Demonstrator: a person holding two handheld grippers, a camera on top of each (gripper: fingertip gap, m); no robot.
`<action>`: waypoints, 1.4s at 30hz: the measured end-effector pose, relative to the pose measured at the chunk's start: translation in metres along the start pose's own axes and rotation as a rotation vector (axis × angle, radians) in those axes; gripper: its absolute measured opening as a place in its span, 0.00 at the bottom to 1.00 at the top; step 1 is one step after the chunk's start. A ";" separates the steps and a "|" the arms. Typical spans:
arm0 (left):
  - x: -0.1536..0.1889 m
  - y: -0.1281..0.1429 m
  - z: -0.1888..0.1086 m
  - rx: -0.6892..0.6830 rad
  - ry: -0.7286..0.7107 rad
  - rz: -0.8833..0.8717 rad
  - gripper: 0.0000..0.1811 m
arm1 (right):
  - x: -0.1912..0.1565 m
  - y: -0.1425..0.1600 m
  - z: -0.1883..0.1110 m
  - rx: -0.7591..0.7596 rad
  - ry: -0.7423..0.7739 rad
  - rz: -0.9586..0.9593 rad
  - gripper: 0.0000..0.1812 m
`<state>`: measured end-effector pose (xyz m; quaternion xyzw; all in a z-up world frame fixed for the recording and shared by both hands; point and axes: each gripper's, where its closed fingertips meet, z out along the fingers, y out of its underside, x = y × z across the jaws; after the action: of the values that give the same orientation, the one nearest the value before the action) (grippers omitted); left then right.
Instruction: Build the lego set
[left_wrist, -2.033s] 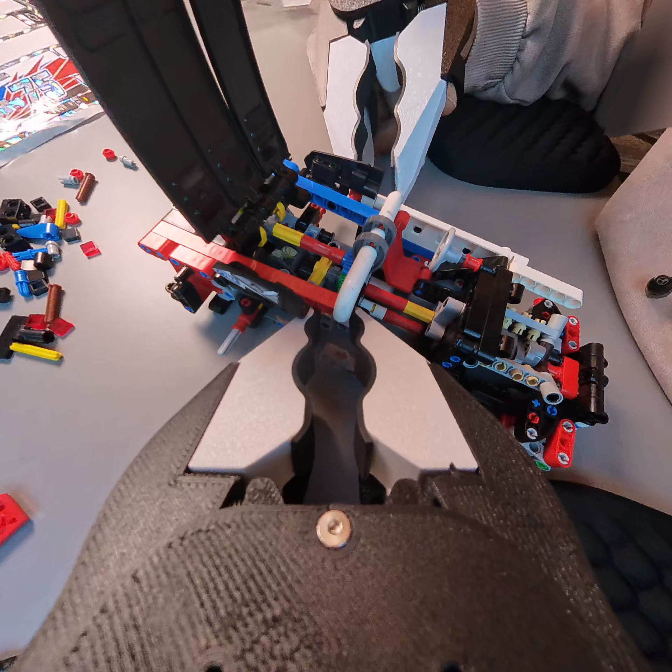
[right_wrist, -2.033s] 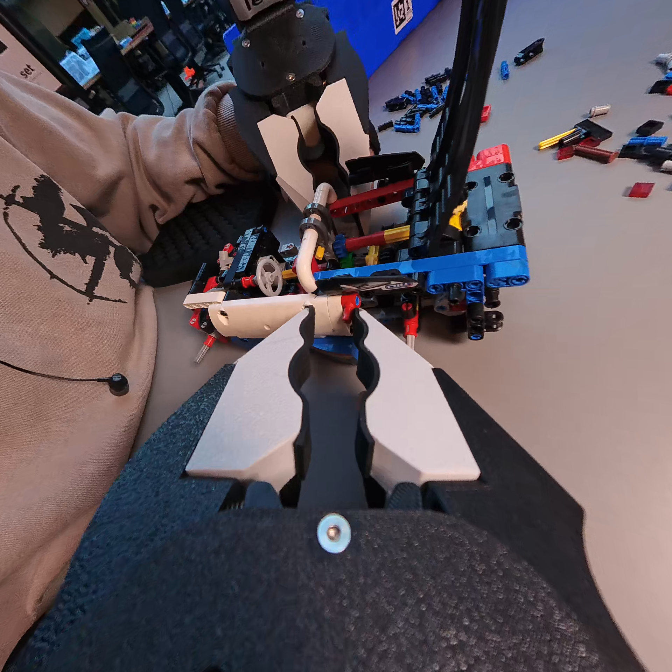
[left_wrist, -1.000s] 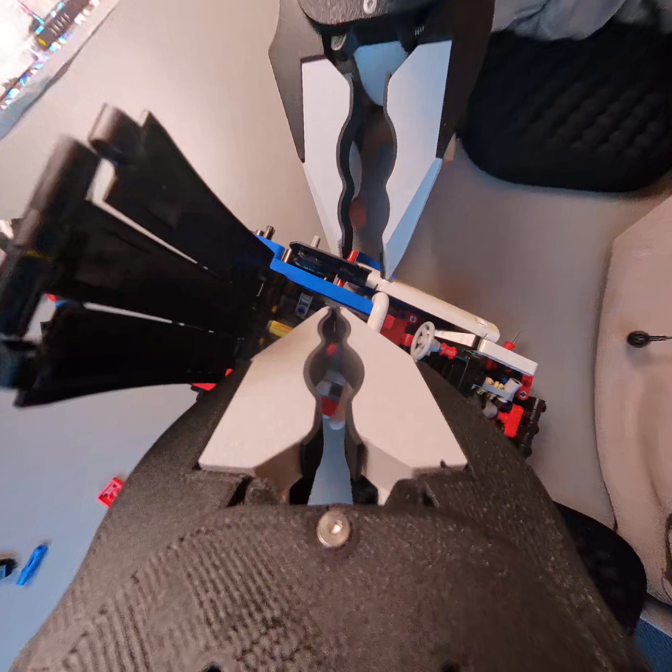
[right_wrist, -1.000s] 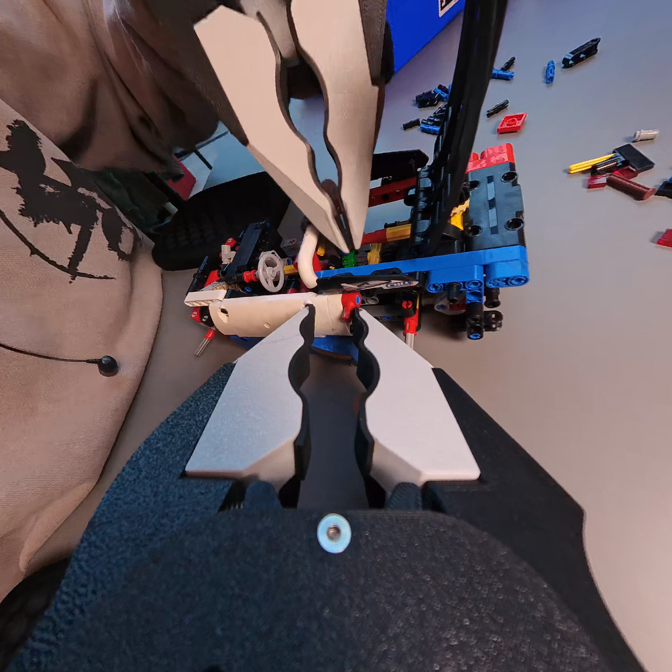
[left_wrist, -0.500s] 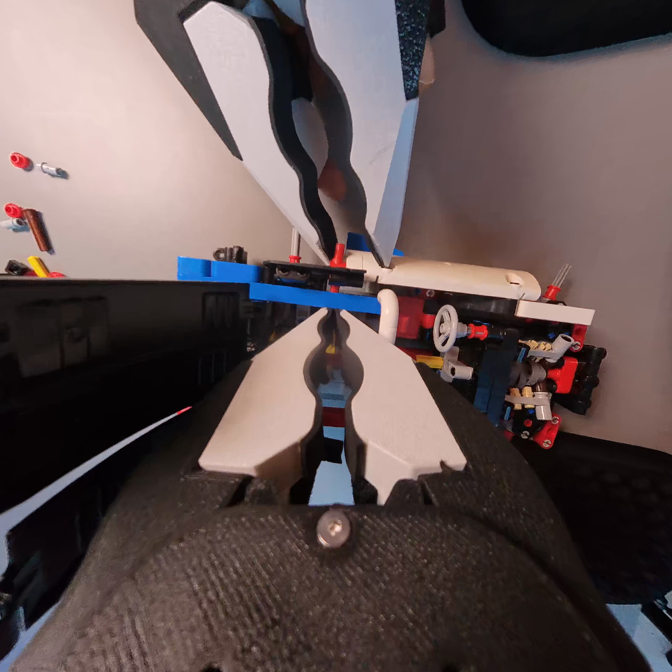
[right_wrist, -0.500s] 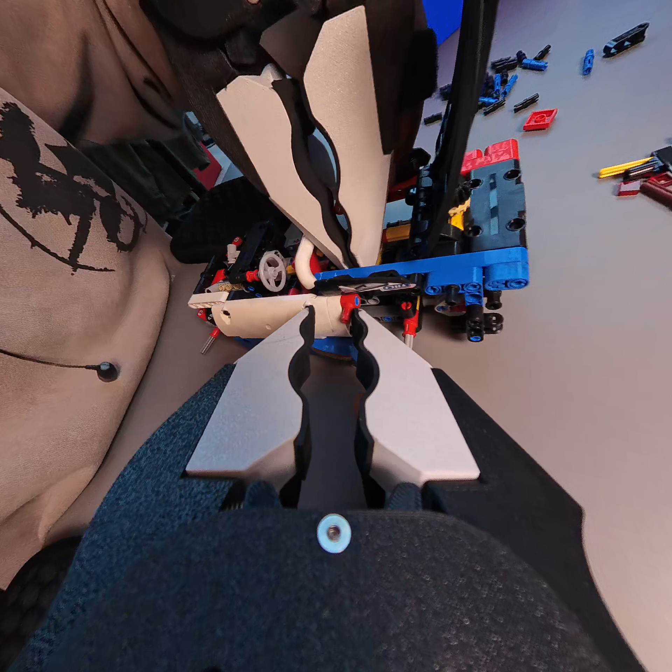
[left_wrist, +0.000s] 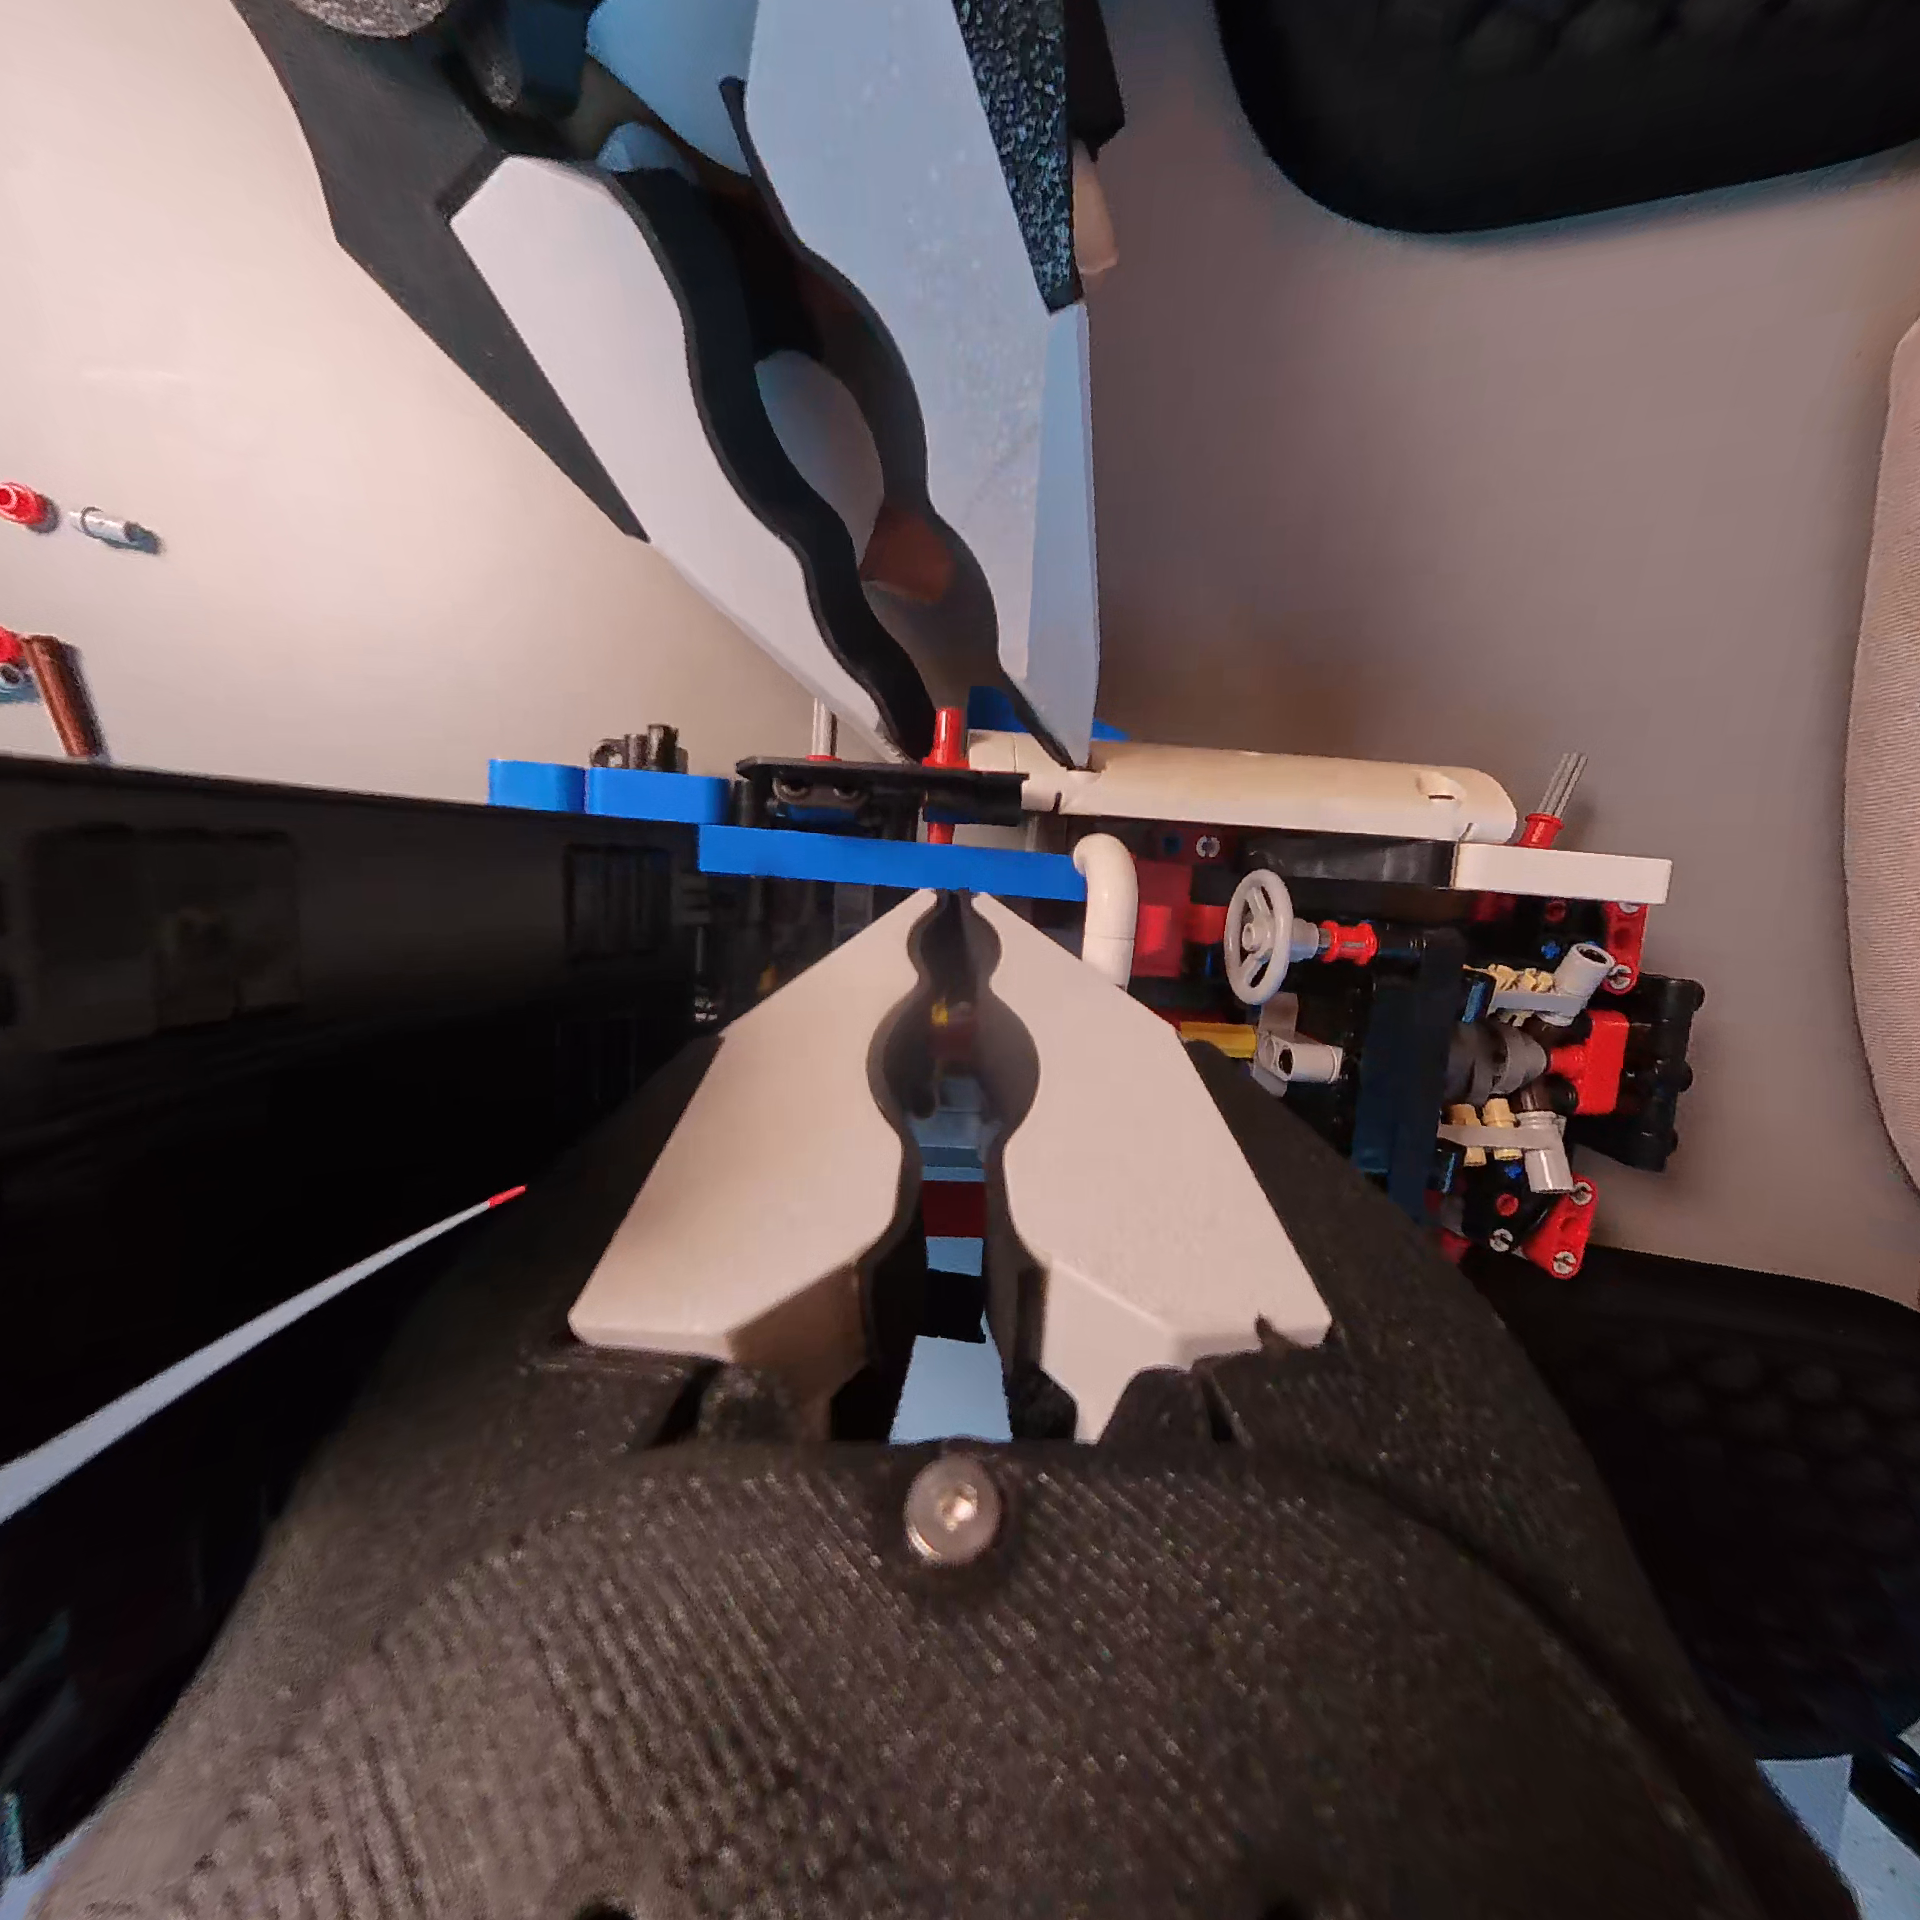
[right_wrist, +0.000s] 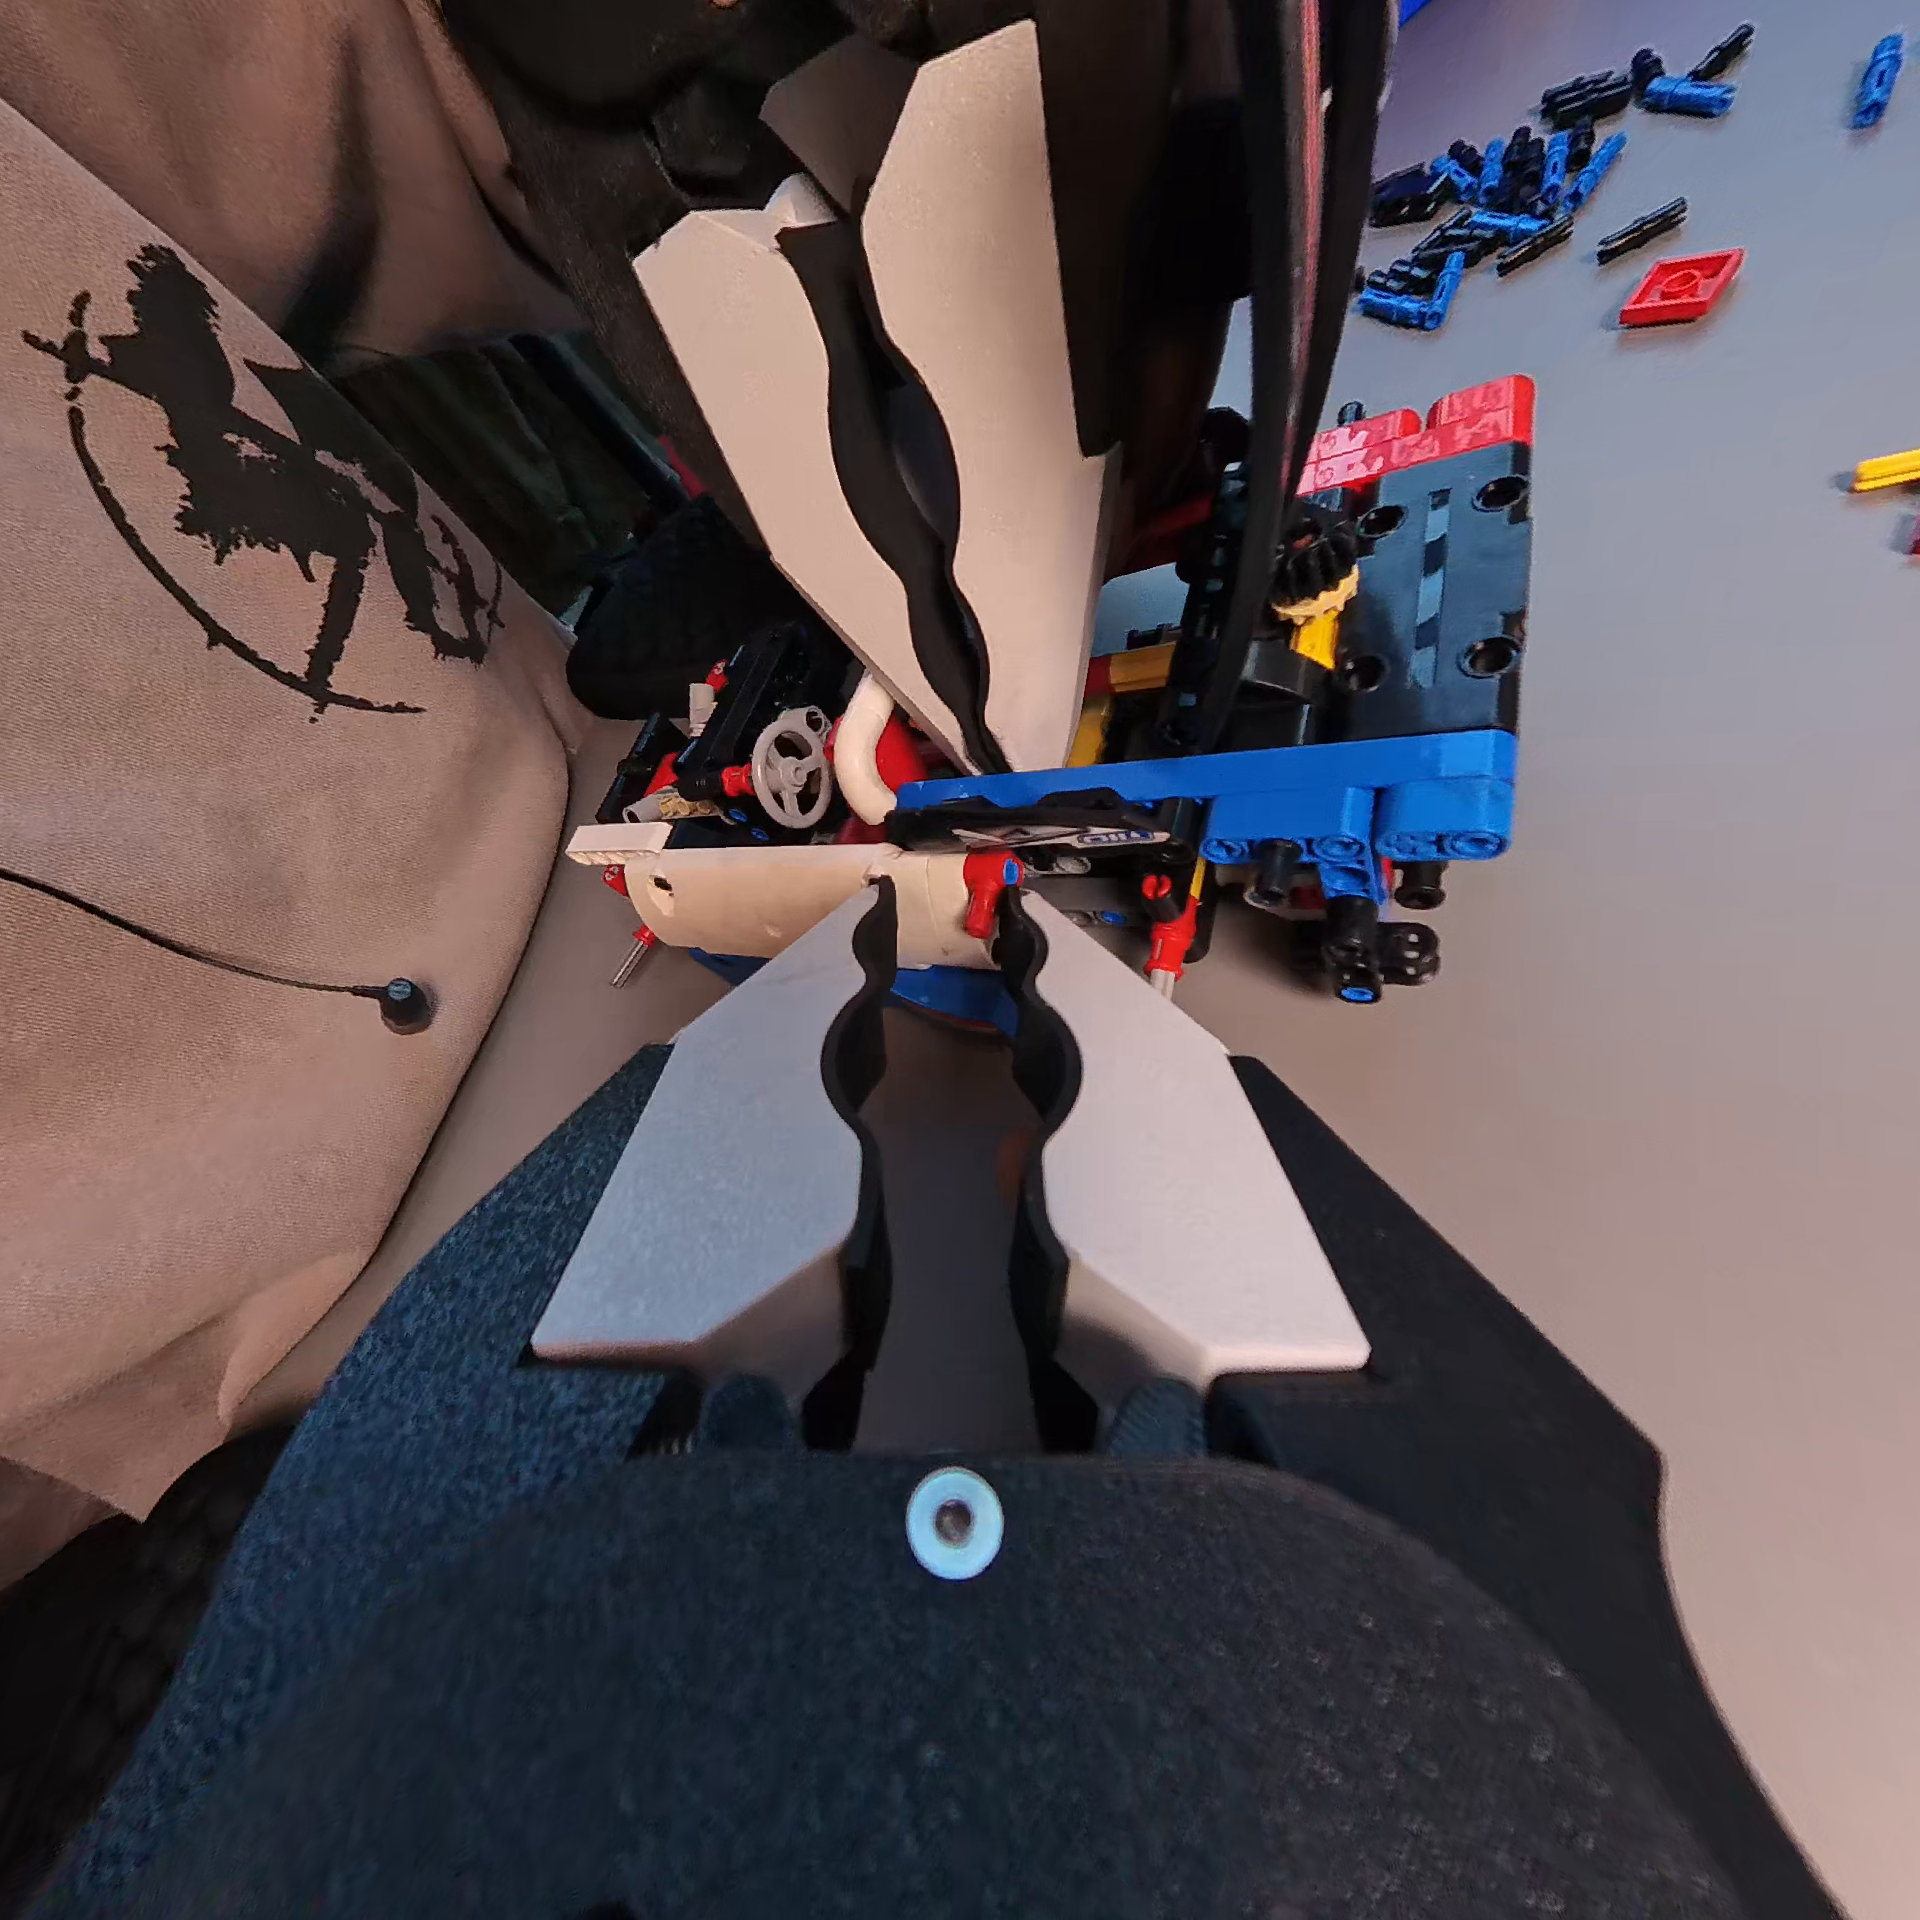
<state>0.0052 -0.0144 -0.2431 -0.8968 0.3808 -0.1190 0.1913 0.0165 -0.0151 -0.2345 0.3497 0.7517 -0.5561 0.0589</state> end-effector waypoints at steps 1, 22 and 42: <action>0.000 0.000 0.000 0.004 0.004 -0.006 0.00 | 0.000 0.000 0.000 -0.003 -0.004 -0.002 0.09; 0.003 0.003 -0.001 0.014 0.036 0.005 0.00 | -0.003 0.000 0.001 0.038 0.043 0.016 0.09; 0.003 0.005 -0.001 0.049 0.076 0.011 0.00 | -0.001 -0.002 0.003 0.083 0.122 0.059 0.09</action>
<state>0.0037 -0.0206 -0.2441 -0.8846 0.3895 -0.1613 0.1992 0.0151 -0.0187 -0.2338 0.4070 0.7196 -0.5624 0.0145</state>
